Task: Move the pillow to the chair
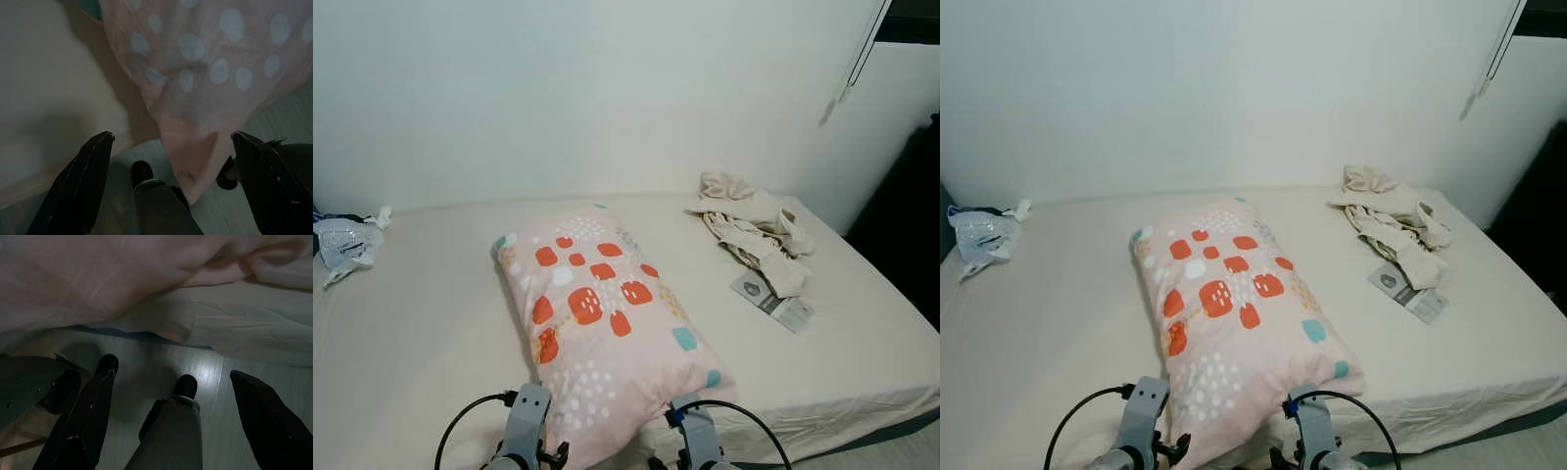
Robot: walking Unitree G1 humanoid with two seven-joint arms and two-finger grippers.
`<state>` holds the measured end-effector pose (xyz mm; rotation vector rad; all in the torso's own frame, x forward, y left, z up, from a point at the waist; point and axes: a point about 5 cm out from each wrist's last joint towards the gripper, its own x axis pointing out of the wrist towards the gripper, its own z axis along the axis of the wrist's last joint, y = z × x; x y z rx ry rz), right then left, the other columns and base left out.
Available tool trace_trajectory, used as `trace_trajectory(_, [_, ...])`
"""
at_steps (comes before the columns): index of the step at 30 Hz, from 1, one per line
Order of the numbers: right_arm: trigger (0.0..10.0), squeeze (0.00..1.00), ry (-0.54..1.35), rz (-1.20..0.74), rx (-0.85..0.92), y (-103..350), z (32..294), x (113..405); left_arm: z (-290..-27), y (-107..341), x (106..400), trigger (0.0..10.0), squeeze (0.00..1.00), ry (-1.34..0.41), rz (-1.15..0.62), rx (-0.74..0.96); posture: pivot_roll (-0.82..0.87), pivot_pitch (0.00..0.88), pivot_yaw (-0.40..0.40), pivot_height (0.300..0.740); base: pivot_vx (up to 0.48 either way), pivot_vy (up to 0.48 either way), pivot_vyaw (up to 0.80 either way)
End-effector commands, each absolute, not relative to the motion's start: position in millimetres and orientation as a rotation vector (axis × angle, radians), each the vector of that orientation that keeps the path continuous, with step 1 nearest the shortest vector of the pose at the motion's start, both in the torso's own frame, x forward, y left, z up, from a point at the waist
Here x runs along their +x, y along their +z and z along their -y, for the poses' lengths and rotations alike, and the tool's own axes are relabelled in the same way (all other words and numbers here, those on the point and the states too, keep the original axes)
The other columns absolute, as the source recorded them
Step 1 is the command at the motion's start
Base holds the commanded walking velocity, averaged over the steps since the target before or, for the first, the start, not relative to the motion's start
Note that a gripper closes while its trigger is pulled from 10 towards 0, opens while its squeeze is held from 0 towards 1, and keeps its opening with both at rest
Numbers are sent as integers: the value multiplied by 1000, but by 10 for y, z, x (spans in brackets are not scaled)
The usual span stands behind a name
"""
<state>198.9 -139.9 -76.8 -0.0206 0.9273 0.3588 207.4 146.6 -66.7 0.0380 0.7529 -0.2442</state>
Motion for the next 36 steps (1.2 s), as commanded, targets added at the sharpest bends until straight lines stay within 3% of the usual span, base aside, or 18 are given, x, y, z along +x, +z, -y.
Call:
trace_trajectory(1, [10000,0,356,-915,-17,-742,1406,2035,-1452,-695,2035,10000,0,-247,-772,36,103,0,-85,740,0,0,0])
trace_trajectory(36, [10000,0,363,-920,-27,-753,1408,2016,-1463,-709,2012,10000,0,-233,-778,27,110,0,-96,740,0,0,0])
